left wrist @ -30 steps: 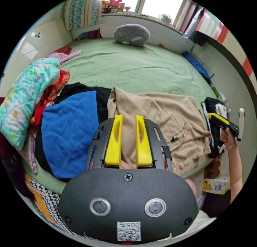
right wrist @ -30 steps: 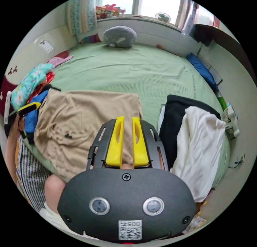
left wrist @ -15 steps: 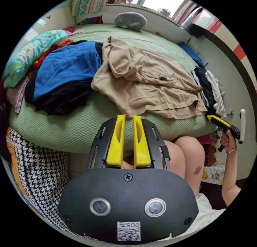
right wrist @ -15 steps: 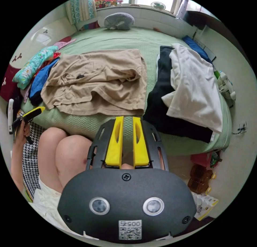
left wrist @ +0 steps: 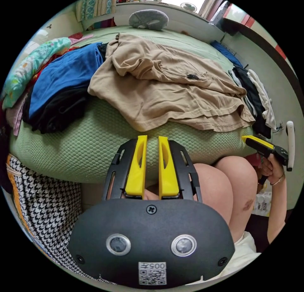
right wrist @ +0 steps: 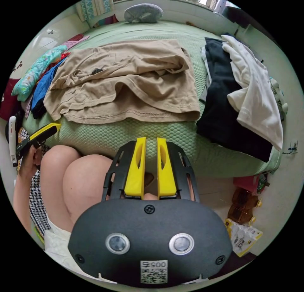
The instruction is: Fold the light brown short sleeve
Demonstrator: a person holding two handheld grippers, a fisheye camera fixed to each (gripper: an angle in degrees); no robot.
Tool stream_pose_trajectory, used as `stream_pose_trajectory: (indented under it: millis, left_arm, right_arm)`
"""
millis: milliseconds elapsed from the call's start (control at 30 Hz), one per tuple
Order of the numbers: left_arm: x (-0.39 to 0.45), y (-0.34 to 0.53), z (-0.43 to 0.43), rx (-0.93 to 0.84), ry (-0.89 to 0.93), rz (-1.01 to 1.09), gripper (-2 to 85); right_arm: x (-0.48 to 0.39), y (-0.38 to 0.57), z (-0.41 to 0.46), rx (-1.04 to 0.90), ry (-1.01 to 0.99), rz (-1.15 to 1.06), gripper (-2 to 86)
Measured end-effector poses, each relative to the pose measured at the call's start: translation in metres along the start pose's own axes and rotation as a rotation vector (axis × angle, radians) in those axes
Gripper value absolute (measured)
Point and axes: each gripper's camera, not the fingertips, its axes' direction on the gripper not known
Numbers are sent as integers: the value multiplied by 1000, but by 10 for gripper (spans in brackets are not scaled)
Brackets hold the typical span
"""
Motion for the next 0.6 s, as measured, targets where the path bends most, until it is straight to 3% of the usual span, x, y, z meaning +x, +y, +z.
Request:
stream_pose_trajectory:
  millis: [300, 467, 600]
  left_arm:
    - [-11, 6, -7, -45, 55, 4, 61]
    - [-31, 20, -36, 107, 84, -98, 40]
    - [-43, 14, -41, 98, 87, -127, 127]
  right_arm:
    - [-11, 4, 14, -17, 58, -40, 60]
    - [-8, 4, 20, -35, 32, -33, 60]
    - [-10, 4, 24, -45, 42, -47, 60]
